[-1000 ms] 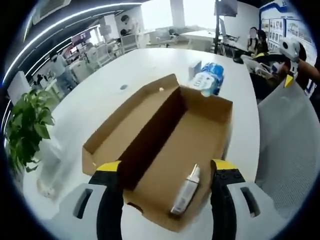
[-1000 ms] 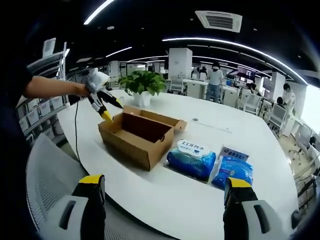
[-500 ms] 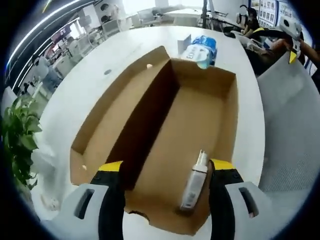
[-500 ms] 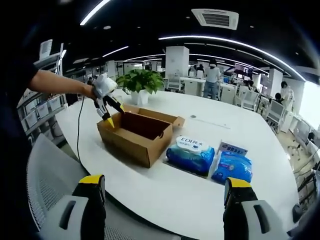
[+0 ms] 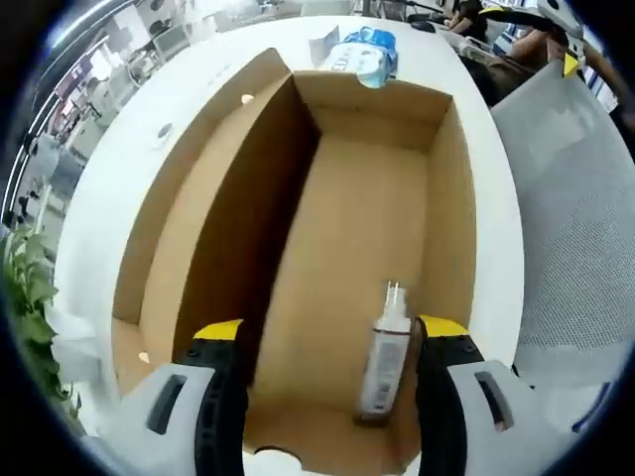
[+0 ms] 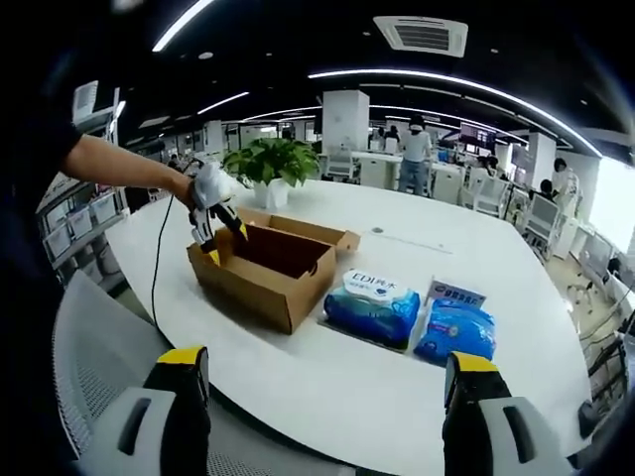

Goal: Operate the shoe box by opening the lid, removing the specified soft item, and placing it in the target area until the item is outside and the box remains undamaged.

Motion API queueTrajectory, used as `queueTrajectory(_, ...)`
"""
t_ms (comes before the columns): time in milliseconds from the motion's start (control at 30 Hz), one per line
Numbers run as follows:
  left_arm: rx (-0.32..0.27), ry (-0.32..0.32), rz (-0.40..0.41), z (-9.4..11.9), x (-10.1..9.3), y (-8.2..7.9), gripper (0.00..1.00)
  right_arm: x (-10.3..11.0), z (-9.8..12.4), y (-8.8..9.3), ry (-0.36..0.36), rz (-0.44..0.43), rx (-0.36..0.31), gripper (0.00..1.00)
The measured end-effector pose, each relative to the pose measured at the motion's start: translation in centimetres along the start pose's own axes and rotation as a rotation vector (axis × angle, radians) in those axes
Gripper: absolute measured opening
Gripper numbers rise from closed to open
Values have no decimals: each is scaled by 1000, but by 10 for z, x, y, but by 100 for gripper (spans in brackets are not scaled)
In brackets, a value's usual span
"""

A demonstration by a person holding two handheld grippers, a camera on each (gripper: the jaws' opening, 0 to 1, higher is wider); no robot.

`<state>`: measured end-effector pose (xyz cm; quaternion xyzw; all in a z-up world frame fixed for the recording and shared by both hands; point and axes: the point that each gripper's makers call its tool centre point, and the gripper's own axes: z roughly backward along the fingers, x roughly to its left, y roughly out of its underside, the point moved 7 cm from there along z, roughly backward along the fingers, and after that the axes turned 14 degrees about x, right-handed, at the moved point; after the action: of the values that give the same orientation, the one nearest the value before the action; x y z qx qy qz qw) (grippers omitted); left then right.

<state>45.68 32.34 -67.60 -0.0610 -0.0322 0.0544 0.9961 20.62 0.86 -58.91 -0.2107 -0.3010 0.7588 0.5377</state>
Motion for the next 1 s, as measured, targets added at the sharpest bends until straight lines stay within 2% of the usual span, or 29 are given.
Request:
queueTrajectory(367,38,37,-48,-15,1,-3,69,-6,2,-6,26,-10,-4,98)
queueTrajectory(533,62,34,-81,-22,-1,-3,69,-5,0,-6,27,-14,-1,98)
queueTrajectory(600,66,70,-76,-24,-3,-4,69,-6,0,-6,28,-18,0,98)
queueTrajectory(733,92,43,-108,-30,-4,-4,65,-6,-1,-6,28,-23,5,98)
queueTrajectory(1000,86,55,-69,-35,0,-3,66,-5,-4,-9,28,-21,4,97)
